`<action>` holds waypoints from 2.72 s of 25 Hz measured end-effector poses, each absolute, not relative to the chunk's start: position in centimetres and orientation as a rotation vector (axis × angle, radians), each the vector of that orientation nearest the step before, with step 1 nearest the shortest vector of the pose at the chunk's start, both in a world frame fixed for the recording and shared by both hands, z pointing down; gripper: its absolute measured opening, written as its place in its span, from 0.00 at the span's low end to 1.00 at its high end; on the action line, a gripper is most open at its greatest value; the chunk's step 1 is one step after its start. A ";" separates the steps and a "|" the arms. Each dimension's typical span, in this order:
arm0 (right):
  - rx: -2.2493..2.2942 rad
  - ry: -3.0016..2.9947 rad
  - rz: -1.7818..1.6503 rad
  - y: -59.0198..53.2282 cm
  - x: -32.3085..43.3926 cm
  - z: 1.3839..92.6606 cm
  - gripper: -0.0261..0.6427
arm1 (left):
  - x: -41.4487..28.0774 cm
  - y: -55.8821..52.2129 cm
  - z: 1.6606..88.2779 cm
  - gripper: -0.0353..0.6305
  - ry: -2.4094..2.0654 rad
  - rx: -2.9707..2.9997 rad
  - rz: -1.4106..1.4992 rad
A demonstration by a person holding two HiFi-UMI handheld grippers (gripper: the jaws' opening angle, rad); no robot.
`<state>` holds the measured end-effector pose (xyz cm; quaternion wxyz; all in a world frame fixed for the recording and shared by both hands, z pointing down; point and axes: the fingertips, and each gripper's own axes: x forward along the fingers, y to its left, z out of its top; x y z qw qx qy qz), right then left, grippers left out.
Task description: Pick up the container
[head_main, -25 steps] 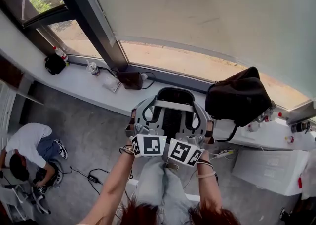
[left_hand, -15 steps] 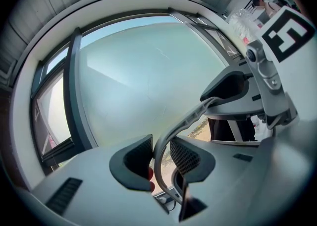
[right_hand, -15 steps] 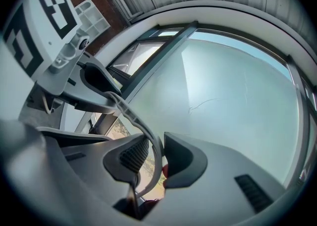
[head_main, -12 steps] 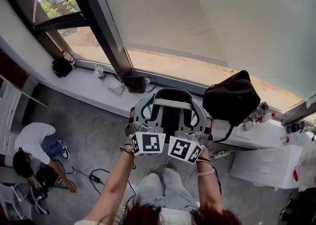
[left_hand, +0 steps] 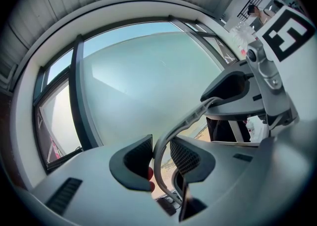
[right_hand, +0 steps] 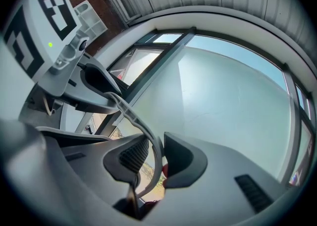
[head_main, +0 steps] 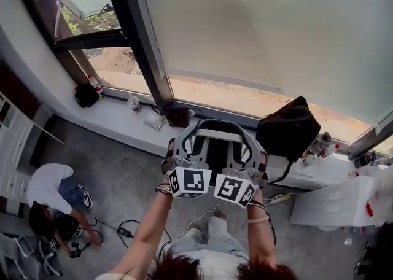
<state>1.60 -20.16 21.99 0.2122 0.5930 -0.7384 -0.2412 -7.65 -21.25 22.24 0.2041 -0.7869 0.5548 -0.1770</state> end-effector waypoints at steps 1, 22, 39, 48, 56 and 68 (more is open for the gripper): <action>1.655 -2.051 -0.670 -19.7 1.4 21.5 0.20 | -7.9 -20.8 21.7 0.24 1.543 -2.193 -0.488; 1.756 -2.004 -0.725 -8.2 -1.9 15.3 0.20 | -11.4 -9.4 15.4 0.24 1.470 -2.223 -0.435; 1.706 -2.100 -0.769 -1.5 2.1 12.8 0.20 | -7.4 -2.2 12.9 0.24 1.569 -2.150 -0.421; 1.667 -2.142 -0.772 2.2 4.2 11.5 0.20 | -5.2 1.8 11.8 0.24 1.623 -2.119 -0.426; 1.653 -2.159 -0.782 4.3 4.3 11.8 0.20 | -5.2 4.2 12.0 0.24 1.641 -2.121 -0.447; 1.682 -2.148 -0.778 5.7 2.7 10.4 0.20 | -6.7 5.3 10.7 0.24 1.613 -2.114 -0.402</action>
